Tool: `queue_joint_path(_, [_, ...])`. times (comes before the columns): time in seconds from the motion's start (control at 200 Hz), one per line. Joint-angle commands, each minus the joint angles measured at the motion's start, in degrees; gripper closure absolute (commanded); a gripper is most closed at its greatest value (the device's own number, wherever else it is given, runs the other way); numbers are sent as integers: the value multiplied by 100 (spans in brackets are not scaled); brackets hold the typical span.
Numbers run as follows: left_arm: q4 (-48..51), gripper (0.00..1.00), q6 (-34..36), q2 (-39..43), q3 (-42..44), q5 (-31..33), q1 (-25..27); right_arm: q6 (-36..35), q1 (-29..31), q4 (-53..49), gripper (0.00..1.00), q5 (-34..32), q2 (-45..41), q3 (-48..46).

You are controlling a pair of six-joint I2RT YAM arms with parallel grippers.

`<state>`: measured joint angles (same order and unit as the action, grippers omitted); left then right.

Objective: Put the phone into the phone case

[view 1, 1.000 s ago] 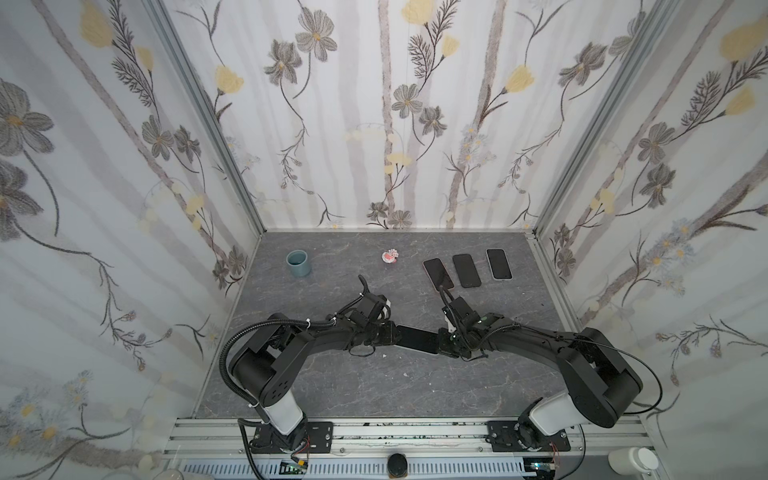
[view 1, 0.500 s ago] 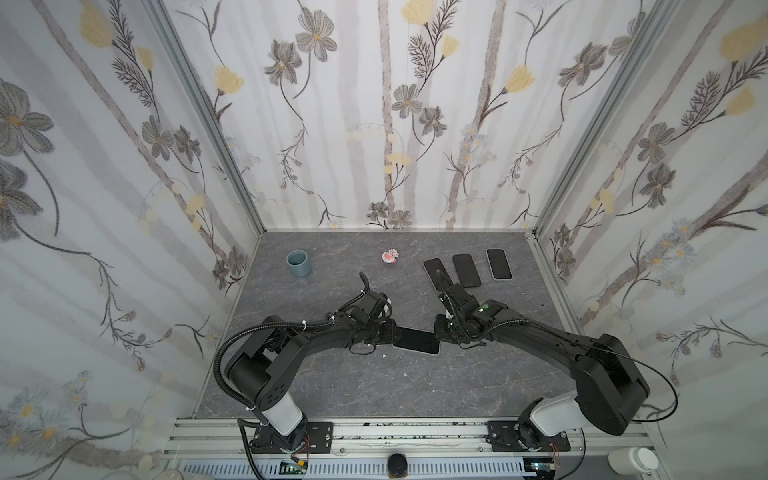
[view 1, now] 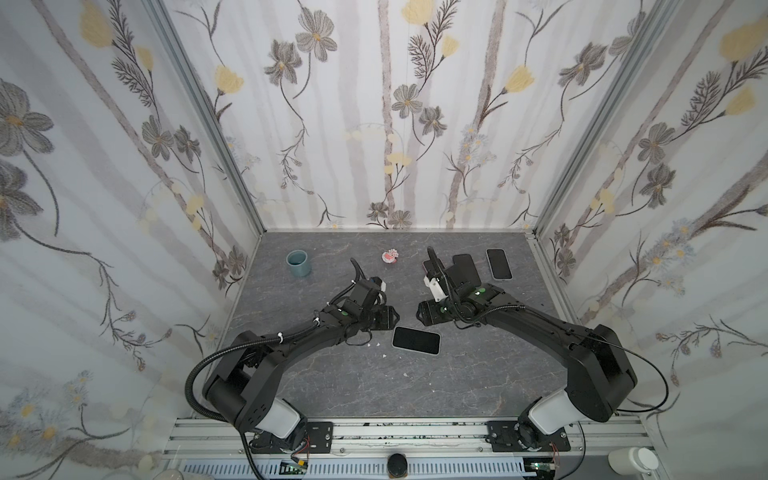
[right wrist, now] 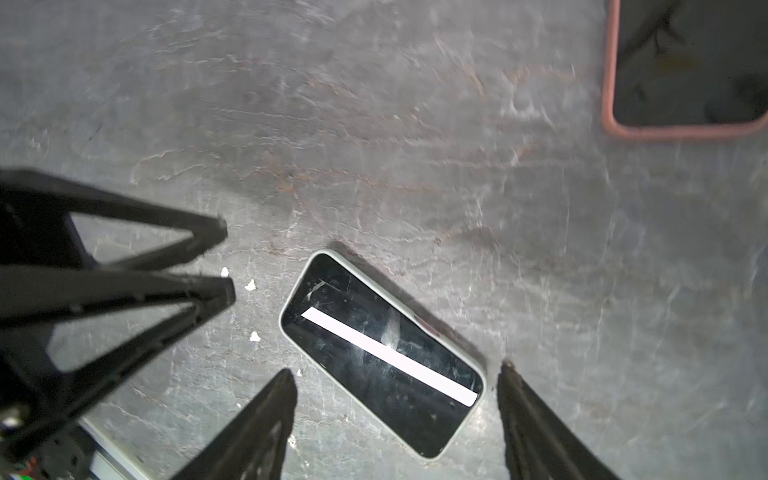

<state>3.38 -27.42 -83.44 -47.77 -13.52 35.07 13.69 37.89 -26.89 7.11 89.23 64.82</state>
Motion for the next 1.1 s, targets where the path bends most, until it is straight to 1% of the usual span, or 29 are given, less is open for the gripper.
queue_joint_path(0.0, [-47,42,573,481,20,524,-160,-1921,37,149,14,-143,58,128])
queue_joint_path(0.095, [-333,33,894,1090,292,773,-275,-2887,67,456,5,-174,75,-67])
queue_joint_path(0.105, [-372,32,920,1176,329,792,-280,-2997,73,488,1,-162,76,-101])
queue_joint_path(0.115, [-412,31,935,1283,371,838,-288,-3097,77,524,0,-159,70,-140])
queue_joint_path(0.205, [-799,19,1098,1993,828,1105,-330,-3767,122,914,0,-216,63,-507])
queue_joint_path(0.3, [-1197,6,1233,2689,1341,1259,-342,-4093,127,936,0,-160,177,-554])
queue_joint_path(0.395, [-1369,0,1367,3253,1688,1353,-343,-4439,133,784,0,53,472,-549])
queue_joint_path(0.455, [-1417,0,1449,3511,1854,1383,-354,-4697,142,587,0,173,616,-564])
queue_joint_path(0.52, [-1414,0,1517,3681,1968,1453,-352,-4819,141,399,0,138,749,-561])
queue_joint_path(0.589, [-1274,0,1559,3760,1936,1505,-349,-4824,140,291,0,92,838,-549])
queue_joint_path(0.749, [-1025,0,1606,3826,1919,1530,-353,-4840,140,308,0,204,923,-556])
queue_joint_path(0.934, [-1023,0,1549,3809,1996,1570,-365,-4851,146,47,0,202,1215,-291])
queue_joint_path(1.094, [-963,0,1567,3859,1984,1656,-361,-4894,140,19,0,297,1322,-286])
